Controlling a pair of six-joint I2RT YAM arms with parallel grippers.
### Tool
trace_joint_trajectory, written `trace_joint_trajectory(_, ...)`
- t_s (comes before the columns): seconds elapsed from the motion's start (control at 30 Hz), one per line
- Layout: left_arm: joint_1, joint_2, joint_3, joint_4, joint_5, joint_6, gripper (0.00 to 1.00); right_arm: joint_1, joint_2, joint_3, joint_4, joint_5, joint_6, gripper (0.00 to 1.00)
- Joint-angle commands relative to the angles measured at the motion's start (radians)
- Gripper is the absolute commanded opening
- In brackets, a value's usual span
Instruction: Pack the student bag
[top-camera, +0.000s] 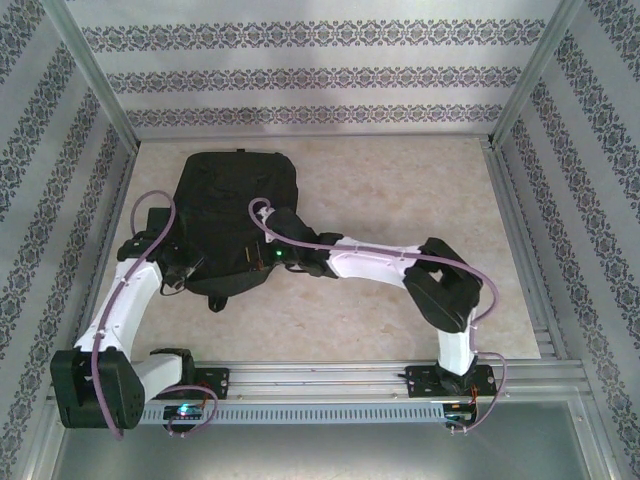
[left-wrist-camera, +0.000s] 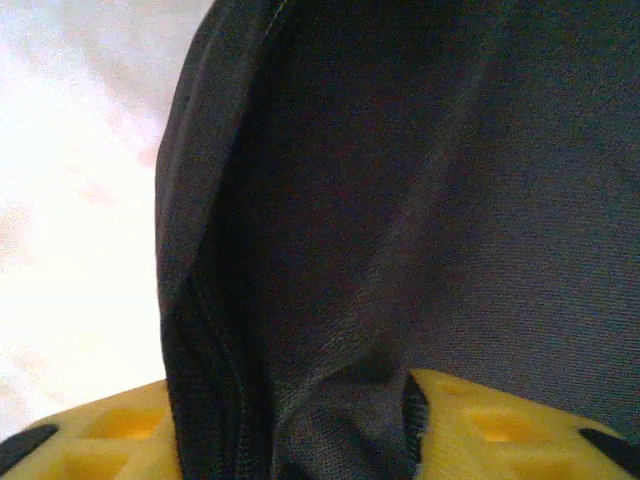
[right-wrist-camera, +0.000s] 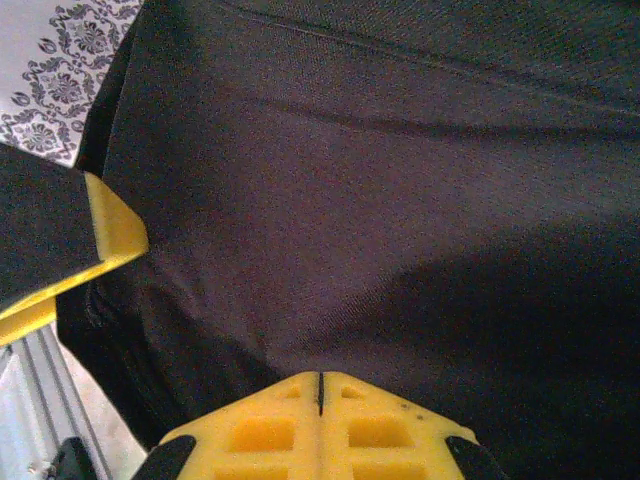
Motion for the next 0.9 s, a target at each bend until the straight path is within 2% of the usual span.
trace_joint_trajectory(0.0,0.009,-0.073,-0.004,0.026,0.114,-0.068,0.62,0.008,0.036,0.068,0.039,-0.032,0.104,0.0)
trace_joint_trajectory(0.13,-0.001,-0.188,-0.028,-0.043,0.18,-0.201,0.62,0.025,0.027,0.066,0.021,0.038,0.079,0.0)
trace_joint_trajectory(0.27,-0.055,-0.259,-0.045,-0.113,0.172,-0.325,0.59,0.036,0.01,0.045,0.021,0.086,0.065,0.0)
trace_joint_trajectory(0.57,-0.264,-0.21,-0.023,-0.109,0.081,-0.5,0.65,0.038,-0.017,0.004,0.029,0.126,0.069,0.0)
trace_joint_trajectory(0.77,-0.362,-0.197,-0.082,-0.065,0.048,-0.632,0.68,0.039,-0.032,-0.013,0.032,0.161,0.069,0.0)
trace_joint_trajectory(0.87,-0.379,-0.201,-0.112,-0.022,0.019,-0.677,0.67,0.039,-0.035,-0.021,0.038,0.166,0.074,0.0)
